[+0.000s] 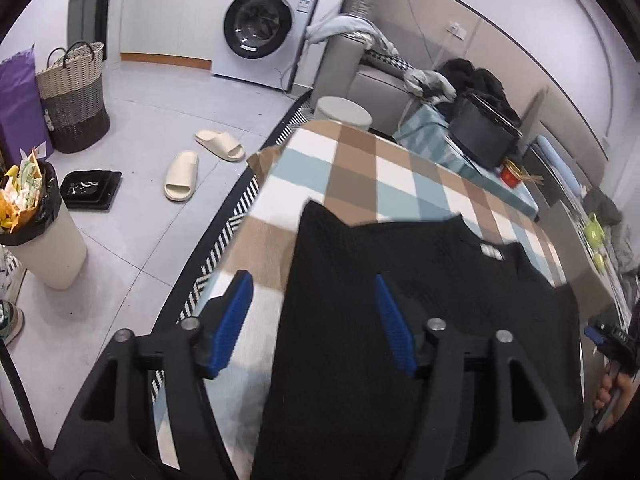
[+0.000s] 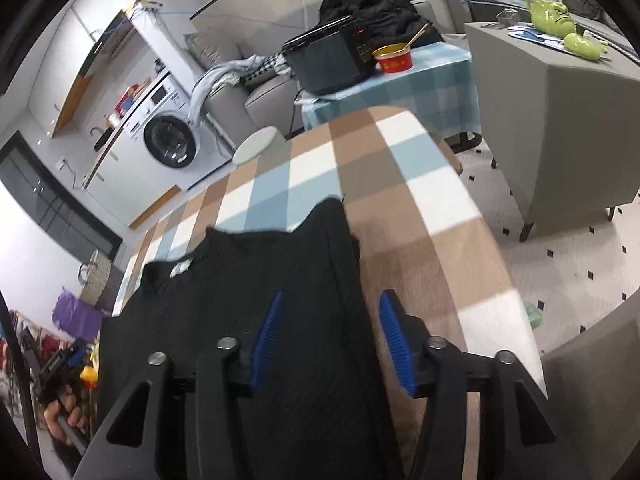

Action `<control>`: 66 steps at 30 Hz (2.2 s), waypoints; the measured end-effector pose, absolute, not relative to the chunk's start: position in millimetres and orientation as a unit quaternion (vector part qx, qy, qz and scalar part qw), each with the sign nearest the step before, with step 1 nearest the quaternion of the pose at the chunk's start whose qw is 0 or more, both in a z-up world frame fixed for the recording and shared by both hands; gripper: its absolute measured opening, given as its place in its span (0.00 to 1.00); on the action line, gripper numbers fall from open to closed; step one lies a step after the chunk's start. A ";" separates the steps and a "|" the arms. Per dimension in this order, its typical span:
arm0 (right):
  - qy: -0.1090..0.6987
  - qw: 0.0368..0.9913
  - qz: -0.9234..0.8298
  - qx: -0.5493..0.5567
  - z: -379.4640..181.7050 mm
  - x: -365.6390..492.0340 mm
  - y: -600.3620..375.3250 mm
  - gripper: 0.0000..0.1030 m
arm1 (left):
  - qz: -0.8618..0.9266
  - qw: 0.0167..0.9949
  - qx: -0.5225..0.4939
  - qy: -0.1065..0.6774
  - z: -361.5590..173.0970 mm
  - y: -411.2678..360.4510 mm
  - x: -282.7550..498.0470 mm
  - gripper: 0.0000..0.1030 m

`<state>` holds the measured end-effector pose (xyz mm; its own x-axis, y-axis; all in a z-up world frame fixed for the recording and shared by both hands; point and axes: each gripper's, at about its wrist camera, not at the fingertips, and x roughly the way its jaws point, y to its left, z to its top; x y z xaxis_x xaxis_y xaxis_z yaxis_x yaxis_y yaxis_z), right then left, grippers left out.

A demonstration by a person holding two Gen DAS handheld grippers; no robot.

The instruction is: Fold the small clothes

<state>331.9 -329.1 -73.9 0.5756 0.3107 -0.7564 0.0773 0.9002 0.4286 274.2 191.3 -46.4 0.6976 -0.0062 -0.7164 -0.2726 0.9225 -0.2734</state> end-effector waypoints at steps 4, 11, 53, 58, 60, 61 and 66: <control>0.467 0.856 0.095 0.199 -71.0 306.7 -320.5 0.73 | 0.055 0.906 -0.169 0.384 -40.3 173.7 237.6 0.79; 0.479 0.856 0.116 0.158 -72.1 249.8 -308.1 0.79 | 0.047 0.912 -0.136 0.385 -39.7 138.7 173.2 0.99; 0.426 0.898 0.091 0.060 -38.9 136.7 -275.6 0.36 | -0.018 0.908 -0.086 0.409 -52.6 81.0 117.5 0.99; 0.432 0.894 0.118 -0.010 -38.8 148.7 -232.3 0.41 | -0.042 0.909 -0.068 0.410 -51.8 60.1 131.2 0.99; 0.443 0.889 0.102 -0.045 -41.2 156.5 -221.4 0.41 | -0.044 0.909 -0.059 0.409 -51.7 55.3 134.9 0.99; 0.445 0.889 0.091 -0.051 -41.9 159.3 -220.4 0.41 | -0.046 0.909 -0.060 0.411 -52.7 55.5 135.3 0.99; 0.480 0.874 0.049 -0.052 -64.6 152.8 -251.4 0.41 | -0.037 0.903 -0.075 0.420 -60.7 68.7 135.1 0.99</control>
<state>152.8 -251.4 -64.6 0.5344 0.0347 -0.8445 -0.1355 0.9898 -0.0451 135.1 68.7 -60.7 0.6437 -0.1304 -0.7541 0.0037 0.9859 -0.1673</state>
